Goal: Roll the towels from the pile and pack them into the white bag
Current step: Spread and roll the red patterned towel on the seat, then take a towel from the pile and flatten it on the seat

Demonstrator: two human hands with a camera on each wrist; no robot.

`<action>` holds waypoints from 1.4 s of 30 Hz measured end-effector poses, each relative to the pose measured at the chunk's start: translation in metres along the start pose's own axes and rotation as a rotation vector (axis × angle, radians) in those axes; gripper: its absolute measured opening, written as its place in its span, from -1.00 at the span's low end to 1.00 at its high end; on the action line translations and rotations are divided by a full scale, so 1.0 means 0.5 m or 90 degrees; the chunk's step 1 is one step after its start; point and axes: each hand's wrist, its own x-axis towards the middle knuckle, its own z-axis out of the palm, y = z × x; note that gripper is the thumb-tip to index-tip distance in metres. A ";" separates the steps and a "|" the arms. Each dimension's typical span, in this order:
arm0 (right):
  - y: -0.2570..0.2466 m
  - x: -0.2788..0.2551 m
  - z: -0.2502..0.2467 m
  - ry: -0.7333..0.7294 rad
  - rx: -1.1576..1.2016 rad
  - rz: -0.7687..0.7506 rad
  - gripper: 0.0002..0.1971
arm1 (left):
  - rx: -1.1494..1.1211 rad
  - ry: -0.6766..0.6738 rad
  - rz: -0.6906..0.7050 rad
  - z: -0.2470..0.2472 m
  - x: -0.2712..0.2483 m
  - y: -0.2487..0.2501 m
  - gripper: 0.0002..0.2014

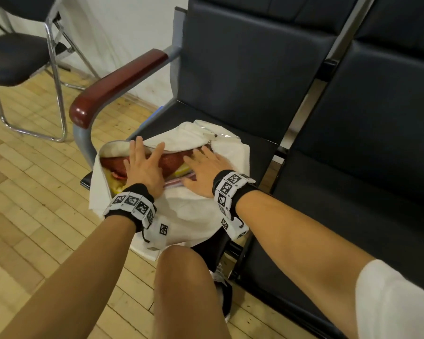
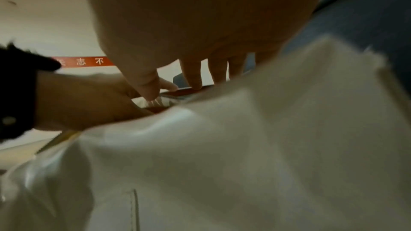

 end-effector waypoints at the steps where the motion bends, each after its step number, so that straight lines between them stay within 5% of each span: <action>1: 0.004 -0.013 -0.016 0.018 0.003 -0.007 -0.28 | 0.013 0.005 -0.009 -0.003 0.002 0.009 -0.29; 8: 0.069 -0.110 -0.080 0.052 0.008 0.017 -0.22 | 0.060 0.020 0.020 -0.030 -0.029 0.118 -0.28; 22: 0.279 -0.455 -0.173 0.120 0.028 0.173 -0.21 | -0.039 -0.046 0.262 -0.016 -0.152 0.492 -0.18; 34: 0.497 -0.793 -0.082 0.100 0.061 0.416 -0.26 | -0.055 -0.147 0.460 0.116 -0.312 0.830 -0.19; 42: 0.637 -0.929 0.017 0.068 0.098 0.570 -0.35 | -0.100 -0.211 0.464 0.212 -0.375 0.938 -0.21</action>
